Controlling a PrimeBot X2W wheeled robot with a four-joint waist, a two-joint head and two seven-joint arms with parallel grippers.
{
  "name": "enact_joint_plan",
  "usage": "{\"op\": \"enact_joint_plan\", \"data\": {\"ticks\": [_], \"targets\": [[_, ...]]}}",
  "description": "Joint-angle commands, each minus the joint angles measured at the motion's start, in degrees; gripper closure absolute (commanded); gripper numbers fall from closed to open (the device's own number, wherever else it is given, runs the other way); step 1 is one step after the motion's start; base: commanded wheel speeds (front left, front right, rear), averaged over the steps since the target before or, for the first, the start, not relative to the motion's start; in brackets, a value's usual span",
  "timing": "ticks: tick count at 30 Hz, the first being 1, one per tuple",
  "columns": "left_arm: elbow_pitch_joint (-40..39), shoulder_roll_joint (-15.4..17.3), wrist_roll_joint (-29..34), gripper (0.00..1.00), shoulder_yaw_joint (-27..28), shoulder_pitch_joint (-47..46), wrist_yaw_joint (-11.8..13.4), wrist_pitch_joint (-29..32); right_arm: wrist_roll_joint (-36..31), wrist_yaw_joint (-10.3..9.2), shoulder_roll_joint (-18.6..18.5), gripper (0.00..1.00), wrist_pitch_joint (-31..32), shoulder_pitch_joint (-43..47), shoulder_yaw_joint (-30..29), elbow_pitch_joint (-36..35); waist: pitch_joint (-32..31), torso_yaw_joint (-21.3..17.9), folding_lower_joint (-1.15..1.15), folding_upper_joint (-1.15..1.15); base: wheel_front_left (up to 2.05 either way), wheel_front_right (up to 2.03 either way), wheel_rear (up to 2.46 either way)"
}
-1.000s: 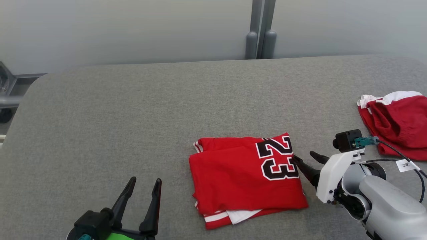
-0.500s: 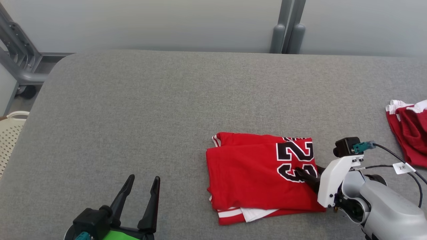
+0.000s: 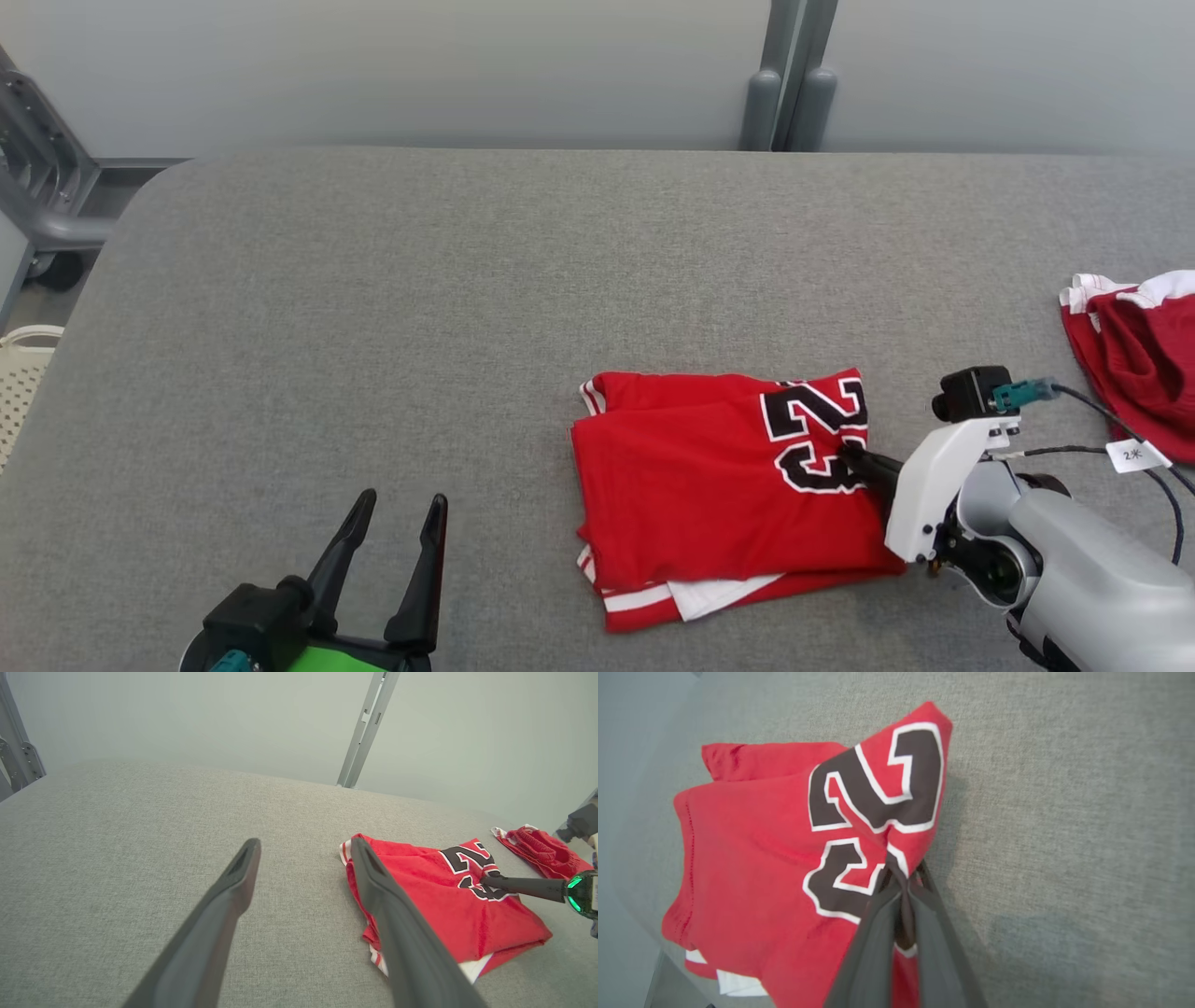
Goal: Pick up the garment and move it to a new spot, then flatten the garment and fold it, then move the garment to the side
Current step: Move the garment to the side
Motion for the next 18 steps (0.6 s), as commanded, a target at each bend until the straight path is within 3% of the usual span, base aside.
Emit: {"op": "enact_joint_plan", "data": {"ticks": [1,7,18], "targets": [[0.0,0.3,-0.2,0.0,0.0,-0.2,0.0,-0.1,0.3,0.0,-0.9,1.0,-0.5,-1.0,-0.2,-0.1,-0.1,-1.0,0.0,0.0,0.0,0.0,0.0],[-0.2,0.7,0.8,0.0,-0.7,-0.9,-0.1,0.2,-0.6,-0.01,-3.4,1.0,0.1,-3.4,0.1,-0.3,-0.5,-5.0,0.0,0.0,0.0,0.0,0.0],[-0.5,-0.8,3.3,0.0,-1.4,-3.9,-0.7,-0.5,-4.1,0.0,-6.6,1.0,1.7,-11.2,-0.9,0.1,2.2,-16.3,0.0,0.0,0.0,0.0,0.0]]}}
